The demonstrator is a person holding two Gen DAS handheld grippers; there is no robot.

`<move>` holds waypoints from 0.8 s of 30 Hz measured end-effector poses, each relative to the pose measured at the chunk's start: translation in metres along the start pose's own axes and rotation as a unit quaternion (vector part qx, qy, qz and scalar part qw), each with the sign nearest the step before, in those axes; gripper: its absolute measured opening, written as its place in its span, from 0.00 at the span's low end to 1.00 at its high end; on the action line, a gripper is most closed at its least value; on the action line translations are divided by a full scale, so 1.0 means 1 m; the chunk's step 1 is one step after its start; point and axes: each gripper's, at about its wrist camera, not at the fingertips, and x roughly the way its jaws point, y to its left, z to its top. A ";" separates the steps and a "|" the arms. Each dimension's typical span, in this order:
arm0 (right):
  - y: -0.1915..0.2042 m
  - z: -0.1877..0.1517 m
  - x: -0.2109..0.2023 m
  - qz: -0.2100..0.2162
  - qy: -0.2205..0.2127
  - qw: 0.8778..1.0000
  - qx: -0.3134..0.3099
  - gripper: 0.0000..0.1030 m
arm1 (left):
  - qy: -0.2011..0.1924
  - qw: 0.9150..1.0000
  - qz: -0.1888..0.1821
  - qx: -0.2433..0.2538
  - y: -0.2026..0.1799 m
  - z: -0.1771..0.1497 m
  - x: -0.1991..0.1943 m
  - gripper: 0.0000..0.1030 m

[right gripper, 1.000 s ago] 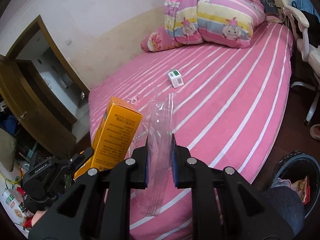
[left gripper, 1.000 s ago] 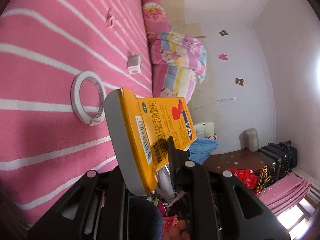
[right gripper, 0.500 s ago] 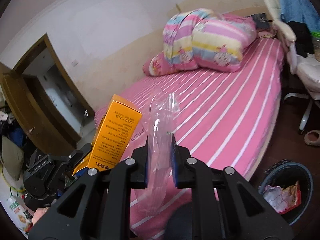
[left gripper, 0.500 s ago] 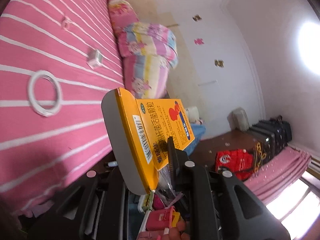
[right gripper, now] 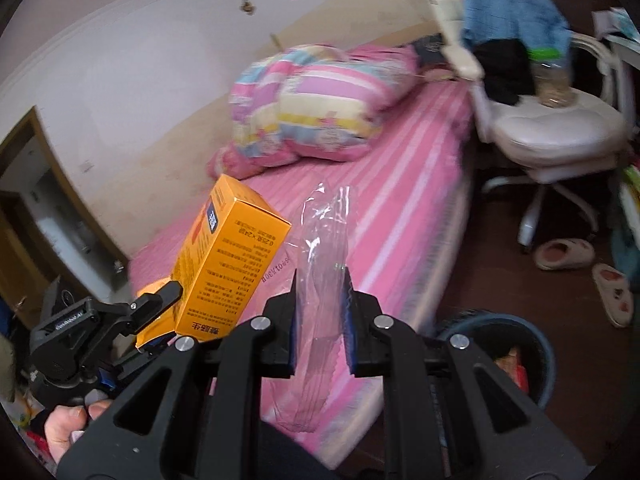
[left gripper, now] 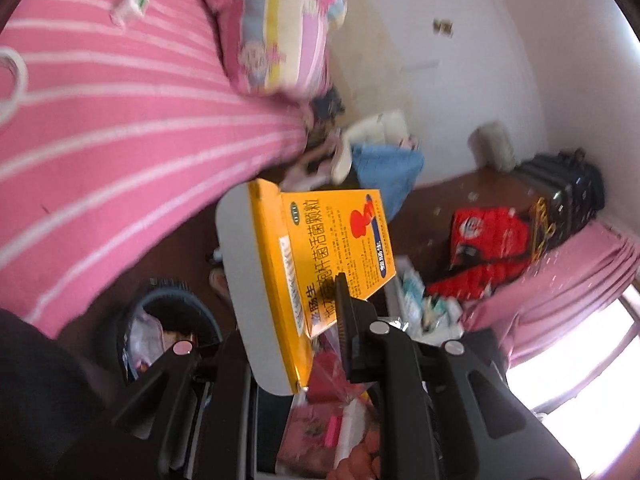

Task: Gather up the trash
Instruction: 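Lift the orange box and clear bag and carry them over the bin, then open both tools to drop the orange box and clear bag into the bin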

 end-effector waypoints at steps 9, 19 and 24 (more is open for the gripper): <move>-0.105 -0.036 0.013 -0.096 0.051 0.993 0.052 0.17 | 0.118 0.990 0.073 0.005 0.022 -0.042 0.113 0.15; -0.188 -0.094 0.059 -0.166 0.151 0.969 0.100 0.17 | 0.227 0.954 0.191 0.032 0.076 -0.069 0.208 0.15; -0.208 -0.115 0.086 -0.184 0.188 0.958 0.114 0.17 | 0.264 0.932 0.244 0.053 0.098 -0.075 0.242 0.15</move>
